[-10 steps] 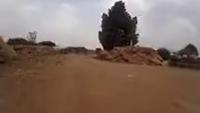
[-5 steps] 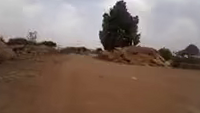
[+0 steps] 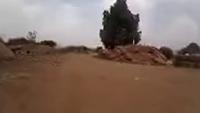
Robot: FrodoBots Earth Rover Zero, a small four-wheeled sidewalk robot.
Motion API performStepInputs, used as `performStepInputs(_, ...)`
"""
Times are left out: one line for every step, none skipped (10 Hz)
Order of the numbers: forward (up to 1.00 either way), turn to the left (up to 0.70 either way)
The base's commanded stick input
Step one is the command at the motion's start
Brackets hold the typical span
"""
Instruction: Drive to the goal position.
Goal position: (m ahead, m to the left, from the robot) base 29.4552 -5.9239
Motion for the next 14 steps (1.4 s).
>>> performStepInputs(0.5,0.0)
performStepInputs(0.5,0.0)
performStepInputs(0.5,0.0)
performStepInputs(0.5,0.0)
performStepInputs(0.5,0.0)
performStepInputs(0.5,0.0)
performStepInputs(0.5,0.0)
performStepInputs(0.5,0.0)
performStepInputs(0.5,0.0)
performStepInputs(0.5,0.0)
performStepInputs(0.5,0.0)
performStepInputs(0.5,0.0)
performStepInputs(0.5,0.0)
performStepInputs(0.5,0.0)
